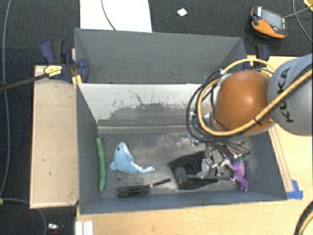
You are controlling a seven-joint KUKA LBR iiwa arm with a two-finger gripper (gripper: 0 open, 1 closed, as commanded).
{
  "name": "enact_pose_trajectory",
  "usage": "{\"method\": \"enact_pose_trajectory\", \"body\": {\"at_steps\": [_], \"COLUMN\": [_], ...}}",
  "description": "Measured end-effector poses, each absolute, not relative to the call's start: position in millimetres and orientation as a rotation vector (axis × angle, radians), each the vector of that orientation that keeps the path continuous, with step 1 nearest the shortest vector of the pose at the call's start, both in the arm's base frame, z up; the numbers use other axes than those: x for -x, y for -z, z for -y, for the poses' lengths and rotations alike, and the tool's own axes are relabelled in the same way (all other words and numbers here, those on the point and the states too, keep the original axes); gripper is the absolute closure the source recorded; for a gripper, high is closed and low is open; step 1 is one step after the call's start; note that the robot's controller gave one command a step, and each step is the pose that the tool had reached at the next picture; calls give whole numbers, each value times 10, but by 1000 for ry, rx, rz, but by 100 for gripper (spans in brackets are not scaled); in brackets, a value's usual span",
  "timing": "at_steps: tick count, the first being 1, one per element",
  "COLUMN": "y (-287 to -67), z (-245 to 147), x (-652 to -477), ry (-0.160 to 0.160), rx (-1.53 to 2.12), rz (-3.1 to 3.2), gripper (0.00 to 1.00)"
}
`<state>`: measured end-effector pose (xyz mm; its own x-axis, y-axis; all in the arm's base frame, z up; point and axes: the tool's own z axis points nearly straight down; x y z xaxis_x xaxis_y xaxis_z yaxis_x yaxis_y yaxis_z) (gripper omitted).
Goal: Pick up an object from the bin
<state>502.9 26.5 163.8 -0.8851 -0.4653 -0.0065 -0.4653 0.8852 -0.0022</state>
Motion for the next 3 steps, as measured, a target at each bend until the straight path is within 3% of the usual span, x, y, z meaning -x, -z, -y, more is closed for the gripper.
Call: {"method": "enact_pose_trajectory", "body": {"at_steps": [1,2,3], "y": [-1150,-1104,-1152], "z": [-382,-274,-306], "x": [-4852,-5067,-5040], "ry": [0,9,9], "rx": [850,1516,1555], "rz": [-3015,-2733,-2712], "gripper": [0,0,0]}}
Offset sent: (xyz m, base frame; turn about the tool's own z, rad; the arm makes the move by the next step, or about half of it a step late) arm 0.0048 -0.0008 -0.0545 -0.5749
